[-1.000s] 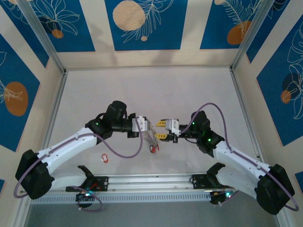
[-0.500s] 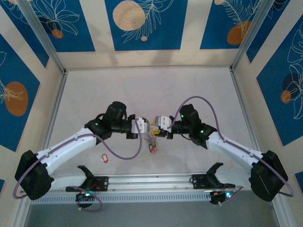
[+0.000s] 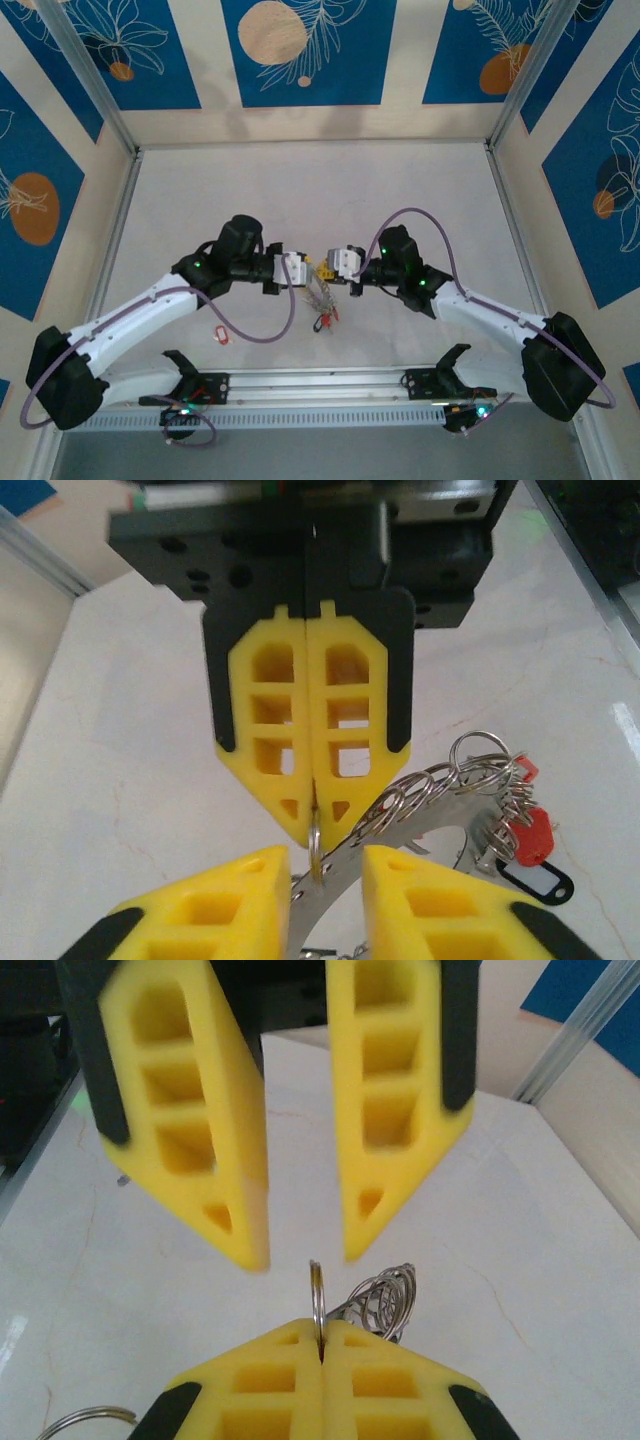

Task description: Put the keys on the keyring

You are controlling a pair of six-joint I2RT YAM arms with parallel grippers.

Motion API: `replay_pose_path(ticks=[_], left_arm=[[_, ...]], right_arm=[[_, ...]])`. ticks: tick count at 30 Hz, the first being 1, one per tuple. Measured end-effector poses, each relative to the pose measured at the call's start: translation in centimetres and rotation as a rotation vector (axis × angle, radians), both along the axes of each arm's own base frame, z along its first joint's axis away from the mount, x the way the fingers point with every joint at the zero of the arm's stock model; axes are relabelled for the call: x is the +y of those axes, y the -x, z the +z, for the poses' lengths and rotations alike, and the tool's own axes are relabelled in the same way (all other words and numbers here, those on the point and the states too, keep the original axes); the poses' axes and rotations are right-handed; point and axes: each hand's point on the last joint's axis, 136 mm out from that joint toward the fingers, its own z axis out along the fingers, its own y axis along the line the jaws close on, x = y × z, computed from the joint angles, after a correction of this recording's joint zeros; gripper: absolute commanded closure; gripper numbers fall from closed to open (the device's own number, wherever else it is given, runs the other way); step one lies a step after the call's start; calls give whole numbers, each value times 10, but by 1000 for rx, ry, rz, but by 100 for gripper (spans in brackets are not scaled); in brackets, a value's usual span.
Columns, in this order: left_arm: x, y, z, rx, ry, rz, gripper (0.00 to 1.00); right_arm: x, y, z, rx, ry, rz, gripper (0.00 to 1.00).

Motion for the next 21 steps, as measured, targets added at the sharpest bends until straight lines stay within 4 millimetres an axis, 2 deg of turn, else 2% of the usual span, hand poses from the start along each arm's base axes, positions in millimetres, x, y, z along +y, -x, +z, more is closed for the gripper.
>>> replay_pose_path(ticks=[4, 6, 10, 13, 16, 21], left_arm=[[9, 6, 18, -44, 29, 16, 66], [12, 8, 24, -57, 46, 22, 64], [14, 11, 19, -45, 46, 26, 63], [15, 12, 10, -21, 39, 34, 59], [15, 12, 6, -17, 37, 35, 62], [13, 10, 11, -23, 59, 41, 70]], right_arm=[[-1, 10, -3, -1, -74, 32, 100], [1, 14, 3, -9, -111, 54, 100], [6, 17, 24, -50, -202, 99, 100], [10, 19, 31, -52, -238, 130, 100], [12, 21, 32, -44, -253, 153, 100], [14, 23, 31, -36, -260, 171, 100]])
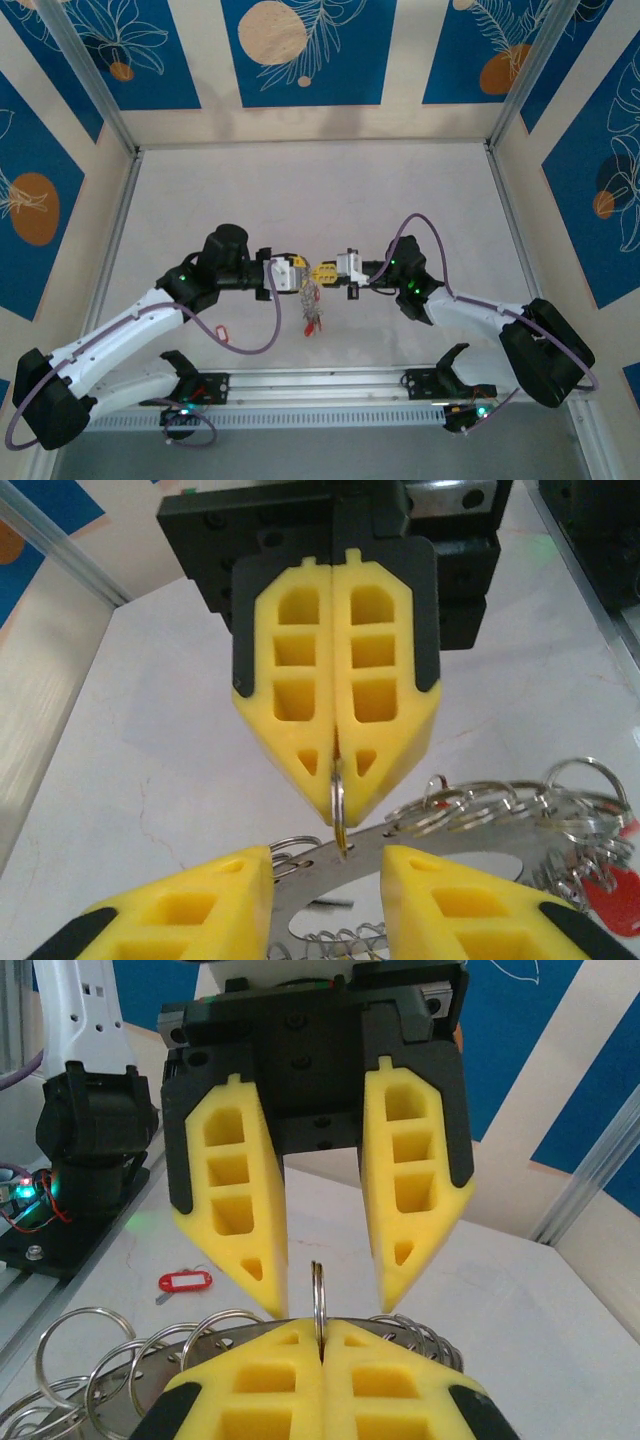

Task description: Put the keys on the keyring

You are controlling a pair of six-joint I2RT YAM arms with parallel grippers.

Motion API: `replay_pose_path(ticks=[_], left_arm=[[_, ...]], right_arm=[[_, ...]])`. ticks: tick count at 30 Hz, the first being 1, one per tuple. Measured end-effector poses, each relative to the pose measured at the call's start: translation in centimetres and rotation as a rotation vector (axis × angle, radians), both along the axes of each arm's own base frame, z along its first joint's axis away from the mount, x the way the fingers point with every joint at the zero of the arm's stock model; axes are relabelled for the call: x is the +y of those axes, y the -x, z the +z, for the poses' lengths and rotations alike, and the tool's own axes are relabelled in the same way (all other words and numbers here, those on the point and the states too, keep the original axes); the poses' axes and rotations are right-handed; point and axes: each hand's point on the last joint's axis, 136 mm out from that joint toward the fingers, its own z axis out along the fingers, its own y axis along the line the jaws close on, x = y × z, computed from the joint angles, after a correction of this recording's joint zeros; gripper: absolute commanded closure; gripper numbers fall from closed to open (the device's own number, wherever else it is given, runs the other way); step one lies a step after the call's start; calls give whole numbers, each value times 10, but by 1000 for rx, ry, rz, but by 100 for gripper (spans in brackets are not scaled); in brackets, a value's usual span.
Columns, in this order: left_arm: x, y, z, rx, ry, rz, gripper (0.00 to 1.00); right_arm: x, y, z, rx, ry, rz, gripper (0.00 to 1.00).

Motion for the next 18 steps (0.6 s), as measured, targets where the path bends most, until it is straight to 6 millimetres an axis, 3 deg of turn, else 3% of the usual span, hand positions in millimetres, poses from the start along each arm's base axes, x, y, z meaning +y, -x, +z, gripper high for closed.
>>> replay_pose_path(ticks=[16, 18], left_arm=[[-1, 1, -5, 7, 2, -8, 85], [0, 2, -8, 17, -6, -9, 91]], right_arm=[[3, 2, -5, 2, 13, 5, 100], [4, 1, -8, 4, 19, 4, 100]])
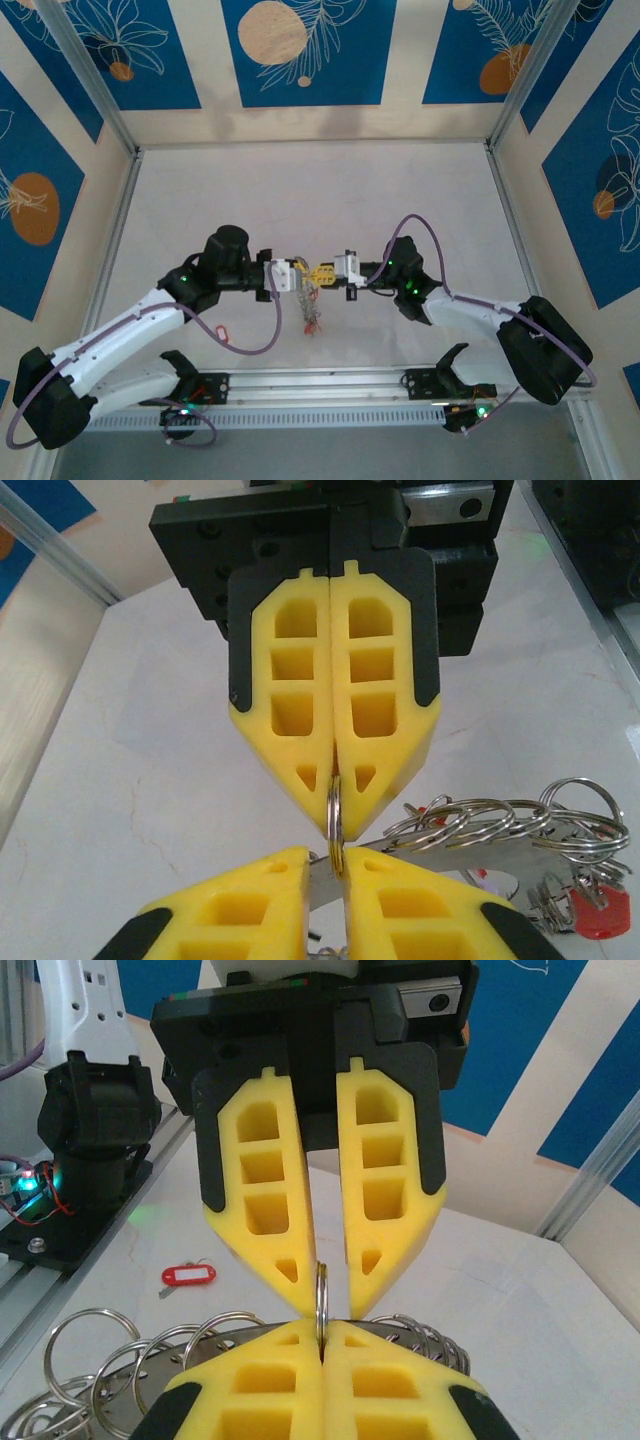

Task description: Put the keys on the keyring

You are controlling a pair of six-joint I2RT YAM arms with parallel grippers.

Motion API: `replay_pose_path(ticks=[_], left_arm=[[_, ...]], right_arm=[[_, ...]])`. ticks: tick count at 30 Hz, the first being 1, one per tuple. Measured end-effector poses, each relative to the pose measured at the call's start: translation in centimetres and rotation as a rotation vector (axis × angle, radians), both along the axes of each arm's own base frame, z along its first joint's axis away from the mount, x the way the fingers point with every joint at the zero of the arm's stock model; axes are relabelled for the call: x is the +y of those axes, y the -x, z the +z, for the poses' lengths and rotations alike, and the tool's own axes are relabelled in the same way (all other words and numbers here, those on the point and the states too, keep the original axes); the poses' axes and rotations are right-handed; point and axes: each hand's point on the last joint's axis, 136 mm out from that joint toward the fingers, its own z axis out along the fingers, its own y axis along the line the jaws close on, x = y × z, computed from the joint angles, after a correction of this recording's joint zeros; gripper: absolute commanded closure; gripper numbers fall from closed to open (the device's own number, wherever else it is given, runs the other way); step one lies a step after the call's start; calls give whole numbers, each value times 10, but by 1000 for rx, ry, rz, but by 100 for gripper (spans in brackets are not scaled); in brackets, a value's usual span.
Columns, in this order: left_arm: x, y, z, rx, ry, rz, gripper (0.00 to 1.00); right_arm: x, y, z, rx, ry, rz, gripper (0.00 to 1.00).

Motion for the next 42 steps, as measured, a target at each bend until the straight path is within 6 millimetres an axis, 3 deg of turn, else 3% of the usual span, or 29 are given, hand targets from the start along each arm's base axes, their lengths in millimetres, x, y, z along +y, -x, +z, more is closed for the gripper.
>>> replay_pose_path(ticks=[2, 5, 8, 10, 16, 18, 22, 38, 42], left_arm=[[0, 1, -2, 10, -4, -2, 100], [0, 1, -4, 17, -10, -4, 100], [1, 2, -7, 29, -23, -1, 100], [2, 2, -10, 36, -35, 4, 100], [9, -13, -12, 36, -142, 70, 100], [11, -13, -11, 32, -152, 70, 100], [12, -11, -14, 33, -171, 60, 100], [9, -8, -24, 79, -193, 33, 100], [7, -7, -27, 80, -200, 12, 100]], right_arm=[[0, -1, -1, 0, 3, -7, 100], [1, -2, -2, -1, 6, -14, 99], [1, -1, -6, 4, 21, -17, 78], [1, -1, -7, -10, 32, -28, 69], [0, 1, -10, -46, 68, -44, 62], [0, 0, -14, -39, 91, -51, 54], [3, 2, -20, -36, 125, -52, 53], [7, -2, -27, -23, 159, -115, 77], [8, -5, -28, -23, 162, -129, 97]])
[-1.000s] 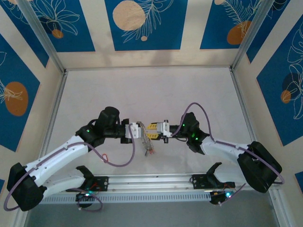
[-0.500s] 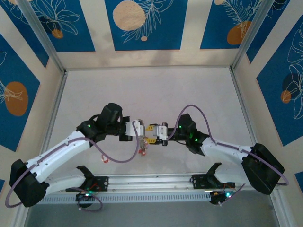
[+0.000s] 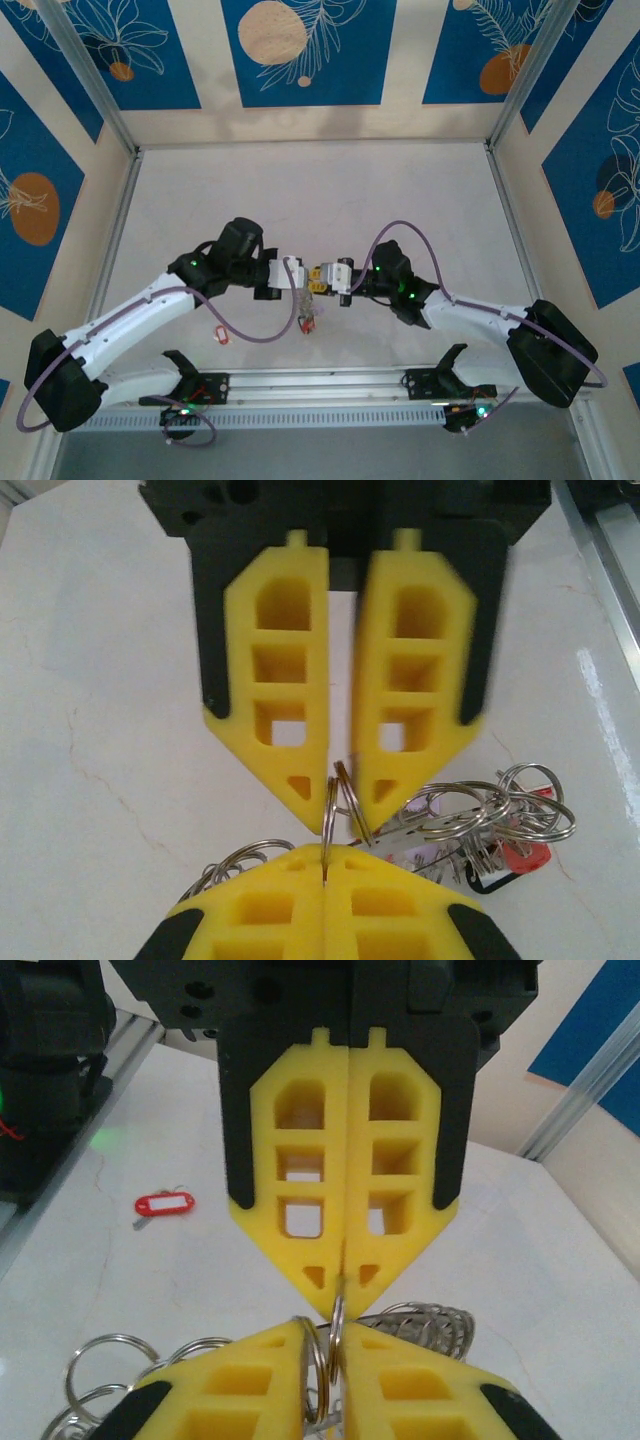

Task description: Put the keys on the keyring

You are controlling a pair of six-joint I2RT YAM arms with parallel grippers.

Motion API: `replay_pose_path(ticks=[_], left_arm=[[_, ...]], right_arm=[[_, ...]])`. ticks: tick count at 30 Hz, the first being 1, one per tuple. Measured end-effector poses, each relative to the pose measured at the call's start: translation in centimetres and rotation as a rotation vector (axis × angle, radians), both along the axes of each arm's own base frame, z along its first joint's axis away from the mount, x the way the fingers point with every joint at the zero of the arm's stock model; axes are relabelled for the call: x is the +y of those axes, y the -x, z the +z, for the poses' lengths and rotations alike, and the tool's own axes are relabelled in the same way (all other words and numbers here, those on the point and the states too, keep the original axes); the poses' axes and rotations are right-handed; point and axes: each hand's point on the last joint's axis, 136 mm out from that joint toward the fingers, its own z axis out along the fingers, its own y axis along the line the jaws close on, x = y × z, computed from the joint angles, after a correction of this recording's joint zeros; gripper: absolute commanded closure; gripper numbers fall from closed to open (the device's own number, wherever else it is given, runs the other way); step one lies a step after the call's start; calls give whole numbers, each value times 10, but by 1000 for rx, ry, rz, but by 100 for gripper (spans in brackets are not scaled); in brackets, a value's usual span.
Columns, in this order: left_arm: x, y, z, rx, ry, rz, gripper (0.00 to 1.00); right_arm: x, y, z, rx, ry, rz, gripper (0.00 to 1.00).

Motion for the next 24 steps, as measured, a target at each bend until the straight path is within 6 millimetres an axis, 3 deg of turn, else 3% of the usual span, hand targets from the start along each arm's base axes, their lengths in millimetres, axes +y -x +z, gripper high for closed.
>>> replay_pose_path(ticks=[1, 3, 4, 7, 10, 16, 24], left_arm=[[0, -1, -1, 0, -3, 3, 100], [1, -1, -1, -3, -6, 5, 76], [0, -1, 0, -2, -2, 3, 68], [0, -1, 4, -12, 11, 1, 62], [6, 12, 10, 1, 15, -20, 54], [20, 25, 35, -67, 100, 5, 54], [15, 24, 20, -35, 147, 25, 60]], right_arm=[[0, 0, -1, -1, 2, -1, 100], [0, -1, -1, 5, 2, -2, 100], [0, -1, -1, 2, 1, -5, 100], [0, 1, -2, -4, -7, 3, 100], [-3, 4, -1, -21, -10, 8, 100], [-9, 12, 12, -71, -62, 47, 100], [-10, 18, 15, -54, -89, 121, 100]])
